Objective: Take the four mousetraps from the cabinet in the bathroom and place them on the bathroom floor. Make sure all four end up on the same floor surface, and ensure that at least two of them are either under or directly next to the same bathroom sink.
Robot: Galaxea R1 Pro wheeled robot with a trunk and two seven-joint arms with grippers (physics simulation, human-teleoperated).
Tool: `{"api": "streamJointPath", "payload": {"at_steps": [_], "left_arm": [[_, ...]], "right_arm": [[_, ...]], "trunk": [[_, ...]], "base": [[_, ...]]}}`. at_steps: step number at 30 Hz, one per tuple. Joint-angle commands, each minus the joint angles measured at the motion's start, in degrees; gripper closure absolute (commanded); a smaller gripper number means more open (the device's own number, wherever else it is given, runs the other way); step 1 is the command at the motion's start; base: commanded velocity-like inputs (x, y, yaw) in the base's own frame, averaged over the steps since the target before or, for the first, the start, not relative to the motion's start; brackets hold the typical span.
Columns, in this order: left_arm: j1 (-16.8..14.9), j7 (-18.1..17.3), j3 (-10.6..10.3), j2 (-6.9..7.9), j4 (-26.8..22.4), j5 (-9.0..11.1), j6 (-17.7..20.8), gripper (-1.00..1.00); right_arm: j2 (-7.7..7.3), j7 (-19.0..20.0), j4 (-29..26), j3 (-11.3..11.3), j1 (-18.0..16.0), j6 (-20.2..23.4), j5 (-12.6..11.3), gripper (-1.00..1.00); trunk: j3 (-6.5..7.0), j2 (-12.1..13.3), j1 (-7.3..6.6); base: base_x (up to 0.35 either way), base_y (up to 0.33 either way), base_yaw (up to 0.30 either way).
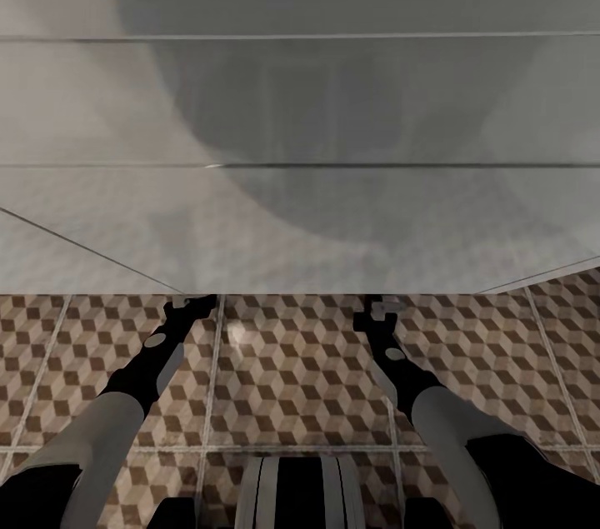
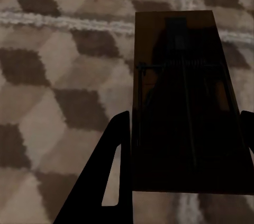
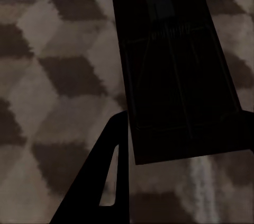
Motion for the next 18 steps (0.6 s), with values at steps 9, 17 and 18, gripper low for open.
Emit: {"api": "streamJointPath", "payload": {"at_steps": [9,17,18], "left_arm": [[0.0,-0.2,0.0,-0.06,0.1,0.4,-0.1,1.00],[0.0,-0.2,0.0,-0.06,0.2,0.4,-0.1,1.00],[0.0,-0.2,0.0,-0.06,0.2,0.4,-0.1,1.00]], "right_arm": [[-0.10,-0.3,0.5,0.5,0.0,-0.3,-0.5,1.00],[-0.22,-0.3,0.6,0.5,0.0,-0.2,-2.4,1.00],[-0.24,-0.3,0.6,0.5,0.0,-0.2,-2.6,1.00]], "trunk": [[-0.03,0.0,-0.01],[-0.03,0.0,-0.01],[-0.03,0.0,-0.01]], "base": [[0.000,0.000,0.000],[0.000,0.000,0.000],[0.000,0.000,0.000]]}}
